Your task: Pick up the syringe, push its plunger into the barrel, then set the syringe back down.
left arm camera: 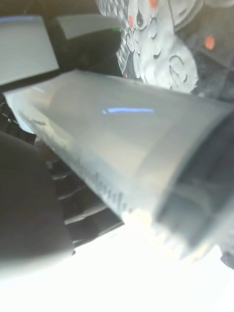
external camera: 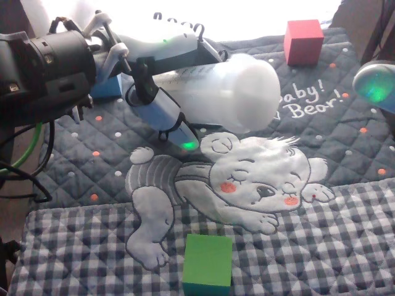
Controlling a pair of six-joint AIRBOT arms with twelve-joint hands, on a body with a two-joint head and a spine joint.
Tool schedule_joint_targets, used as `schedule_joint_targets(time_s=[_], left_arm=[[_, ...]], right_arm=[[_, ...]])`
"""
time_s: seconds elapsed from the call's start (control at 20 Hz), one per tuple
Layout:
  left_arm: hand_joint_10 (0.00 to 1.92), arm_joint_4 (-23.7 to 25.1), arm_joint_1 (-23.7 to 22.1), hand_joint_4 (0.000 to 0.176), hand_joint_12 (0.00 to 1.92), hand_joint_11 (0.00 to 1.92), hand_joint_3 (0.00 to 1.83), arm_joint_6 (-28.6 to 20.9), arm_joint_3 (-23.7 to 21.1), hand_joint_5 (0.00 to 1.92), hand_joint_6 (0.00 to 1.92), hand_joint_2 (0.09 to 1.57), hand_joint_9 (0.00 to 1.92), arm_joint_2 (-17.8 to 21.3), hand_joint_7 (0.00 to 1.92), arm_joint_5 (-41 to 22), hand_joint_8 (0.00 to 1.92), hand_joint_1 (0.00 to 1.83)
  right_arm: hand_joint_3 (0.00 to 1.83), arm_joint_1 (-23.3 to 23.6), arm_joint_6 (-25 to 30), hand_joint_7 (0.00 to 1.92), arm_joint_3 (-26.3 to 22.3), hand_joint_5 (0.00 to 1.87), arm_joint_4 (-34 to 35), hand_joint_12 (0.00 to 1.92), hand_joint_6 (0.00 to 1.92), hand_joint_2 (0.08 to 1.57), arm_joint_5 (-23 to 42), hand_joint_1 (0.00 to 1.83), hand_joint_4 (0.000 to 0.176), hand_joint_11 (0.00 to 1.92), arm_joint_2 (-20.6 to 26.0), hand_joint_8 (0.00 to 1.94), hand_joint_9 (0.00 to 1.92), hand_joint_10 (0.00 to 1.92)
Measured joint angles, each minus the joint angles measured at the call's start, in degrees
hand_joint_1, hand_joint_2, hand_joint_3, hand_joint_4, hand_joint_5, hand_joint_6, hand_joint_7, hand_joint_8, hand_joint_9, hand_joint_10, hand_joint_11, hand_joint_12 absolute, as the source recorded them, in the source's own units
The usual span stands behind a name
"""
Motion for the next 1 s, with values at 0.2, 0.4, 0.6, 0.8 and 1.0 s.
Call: schedule_joint_targets(time_s=[0.2,0.4,0.6,0.8,1.0], left_arm=[[0.0,0.15,0.02,0.073,0.49,0.0,0.0,-0.04,0.02,0.35,0.0,0.77,0.28,0.0,0.32,-0.09,0.0,0.93],[0.0,-0.02,0.04,0.113,0.06,0.0,0.0,-0.04,0.0,0.18,0.0,0.72,0.03,0.0,0.1,-0.44,0.0,0.85],[0.0,0.04,0.66,0.175,0.0,0.0,0.0,-0.04,0.0,0.0,0.0,0.68,0.0,0.0,0.0,-0.39,0.0,0.73],[0.0,-0.92,0.42,0.165,0.0,0.0,0.0,-0.04,-1.11,0.0,0.0,0.65,0.0,2.23,0.0,-2.29,0.0,0.58],[0.0,-3.52,0.2,0.147,0.0,0.0,0.0,-0.04,-3.3,0.0,0.0,0.67,0.0,5.64,0.0,-6.36,0.0,0.57]], right_arm=[[0.01,0.0,0.0,0.0,0.0,0.04,0.02,0.01,0.01,1.03,-0.02,0.0,0.0,0.01,0.0,0.0,0.0,0.0],[0.0,0.0,0.0,0.0,0.0,0.04,0.0,0.01,0.0,1.02,0.0,0.0,0.0,0.03,0.0,0.0,0.0,0.0],[0.0,0.0,0.0,0.0,0.0,0.03,0.02,0.01,0.0,1.01,0.0,0.0,0.0,0.03,0.0,0.0,0.0,0.0],[0.0,0.0,-0.02,0.0,-0.11,0.03,0.2,0.0,0.0,1.0,0.0,0.0,0.0,0.01,0.0,0.0,0.0,0.0],[0.0,0.0,-0.02,0.0,-0.13,0.06,-0.13,0.0,0.01,0.97,-0.07,0.0,0.0,0.01,0.2,0.0,0.0,0.0]])
